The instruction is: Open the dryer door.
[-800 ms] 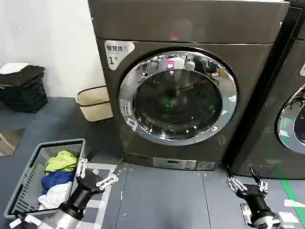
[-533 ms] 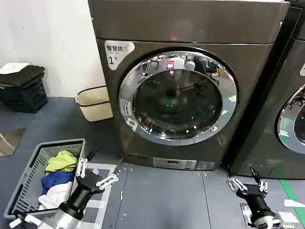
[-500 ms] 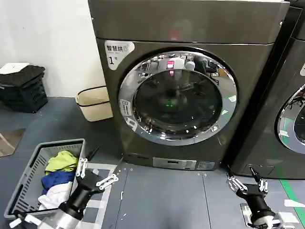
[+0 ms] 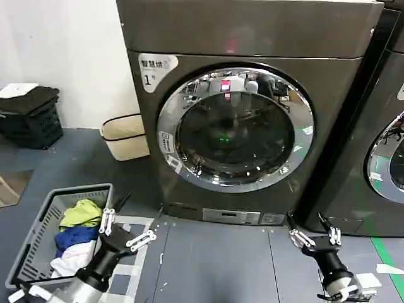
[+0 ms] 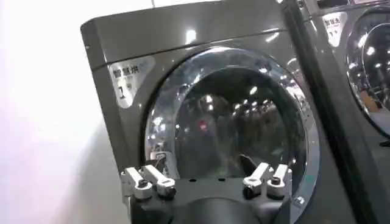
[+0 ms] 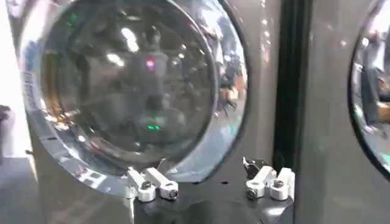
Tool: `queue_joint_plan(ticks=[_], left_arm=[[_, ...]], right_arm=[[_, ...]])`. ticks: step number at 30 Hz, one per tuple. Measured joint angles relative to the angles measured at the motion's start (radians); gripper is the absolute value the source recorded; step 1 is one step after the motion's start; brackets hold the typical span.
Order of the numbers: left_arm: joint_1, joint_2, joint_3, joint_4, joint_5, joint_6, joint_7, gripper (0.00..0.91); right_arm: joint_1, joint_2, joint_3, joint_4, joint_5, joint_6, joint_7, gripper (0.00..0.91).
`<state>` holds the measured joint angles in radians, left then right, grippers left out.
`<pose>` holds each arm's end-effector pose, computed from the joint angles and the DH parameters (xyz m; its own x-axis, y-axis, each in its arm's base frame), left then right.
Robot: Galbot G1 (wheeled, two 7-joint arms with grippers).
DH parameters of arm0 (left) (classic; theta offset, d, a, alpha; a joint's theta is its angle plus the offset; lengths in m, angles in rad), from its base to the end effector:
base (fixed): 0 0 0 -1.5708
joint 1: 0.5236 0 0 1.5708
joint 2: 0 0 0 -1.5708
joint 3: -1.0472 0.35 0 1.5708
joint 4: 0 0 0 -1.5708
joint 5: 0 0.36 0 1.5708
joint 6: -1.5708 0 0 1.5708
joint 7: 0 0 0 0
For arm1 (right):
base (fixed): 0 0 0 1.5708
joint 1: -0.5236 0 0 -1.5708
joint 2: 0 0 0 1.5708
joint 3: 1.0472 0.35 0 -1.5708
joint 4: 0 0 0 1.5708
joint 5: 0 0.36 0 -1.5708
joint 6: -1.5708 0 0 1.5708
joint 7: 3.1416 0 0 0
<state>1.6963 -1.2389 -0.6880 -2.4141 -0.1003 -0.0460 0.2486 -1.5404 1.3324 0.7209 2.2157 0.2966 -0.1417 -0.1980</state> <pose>0.1495 0.0635 -0.1937 -0.9087 0.3831 -0.1658 0.3202 0.8945 0.3120 0.1933 -0.0863 -0.2362 -0.9822 -0.1851 -0.0327 -0.1847 0.9827 -0.0162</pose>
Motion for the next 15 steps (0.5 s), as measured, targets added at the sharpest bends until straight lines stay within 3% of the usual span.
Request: queue_joint_plan(ticks=[6,15], left_arm=[[-0.005,0.003,-0.006,-0.002,-0.003,0.000,0.001,0.907],[0.026,-0.004,-0.008,-0.027,-0.001,-0.004,0.010,0.907]], right_arm=[[0.058,-0.052,-0.037,-0.069,0.037,0.051,-0.019,0.907],[0.182,-0.143,-0.099,-0.151,0.091,0.067,-0.035,0.907]])
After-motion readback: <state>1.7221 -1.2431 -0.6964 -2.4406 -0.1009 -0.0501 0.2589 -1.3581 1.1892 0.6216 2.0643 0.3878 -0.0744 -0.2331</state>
